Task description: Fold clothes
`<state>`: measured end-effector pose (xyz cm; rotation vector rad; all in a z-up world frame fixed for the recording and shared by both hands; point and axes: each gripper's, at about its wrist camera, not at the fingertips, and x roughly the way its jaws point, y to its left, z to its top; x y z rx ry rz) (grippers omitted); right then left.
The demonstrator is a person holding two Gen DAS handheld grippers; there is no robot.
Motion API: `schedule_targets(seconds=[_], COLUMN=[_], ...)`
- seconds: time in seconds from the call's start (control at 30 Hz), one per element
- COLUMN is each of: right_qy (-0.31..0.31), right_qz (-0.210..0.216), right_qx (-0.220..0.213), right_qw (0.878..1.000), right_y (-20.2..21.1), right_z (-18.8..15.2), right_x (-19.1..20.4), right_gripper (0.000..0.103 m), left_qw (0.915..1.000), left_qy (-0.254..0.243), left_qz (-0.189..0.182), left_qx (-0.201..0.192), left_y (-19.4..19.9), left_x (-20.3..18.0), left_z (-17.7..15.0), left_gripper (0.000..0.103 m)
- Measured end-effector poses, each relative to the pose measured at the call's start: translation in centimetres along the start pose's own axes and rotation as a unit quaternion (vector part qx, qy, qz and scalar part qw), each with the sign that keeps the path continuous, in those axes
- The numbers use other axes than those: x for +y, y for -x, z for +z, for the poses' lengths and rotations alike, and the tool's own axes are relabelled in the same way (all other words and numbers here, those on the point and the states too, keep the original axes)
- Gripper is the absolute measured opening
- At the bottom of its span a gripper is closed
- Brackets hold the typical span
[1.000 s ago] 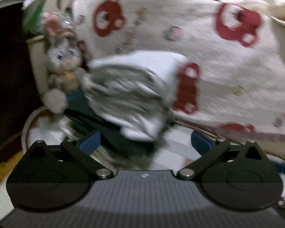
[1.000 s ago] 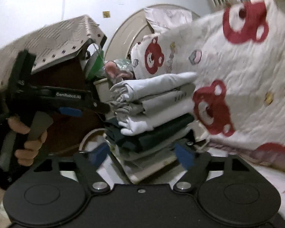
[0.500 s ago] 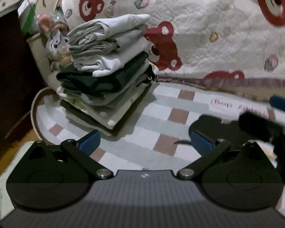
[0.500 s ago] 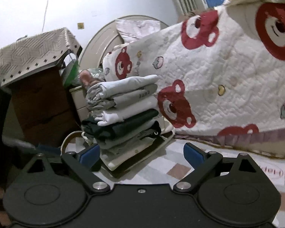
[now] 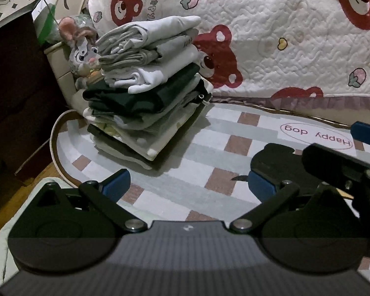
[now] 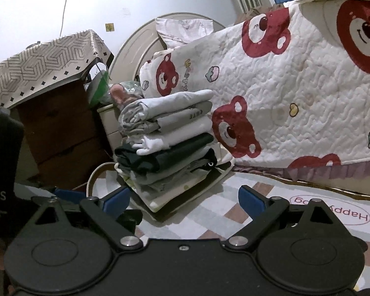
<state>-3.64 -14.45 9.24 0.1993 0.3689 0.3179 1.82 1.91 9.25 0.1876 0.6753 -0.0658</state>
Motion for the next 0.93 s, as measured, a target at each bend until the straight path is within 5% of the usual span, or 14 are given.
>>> schedule_targets(seconds=[0.93], right_qy=[-0.009], right_qz=[-0.001], right_qx=[0.010], right_qw=[1.000], right_y=[-0.28], right_z=[-0.48], right_x=[-0.09], right_gripper=[0.097], left_qw=[0.9998], left_qy=[-0.011], left_qz=[0.006], left_qx=[0.014], left_y=[-0.11], left_x=[0.03], left_z=[-0.32], left_gripper=[0.103])
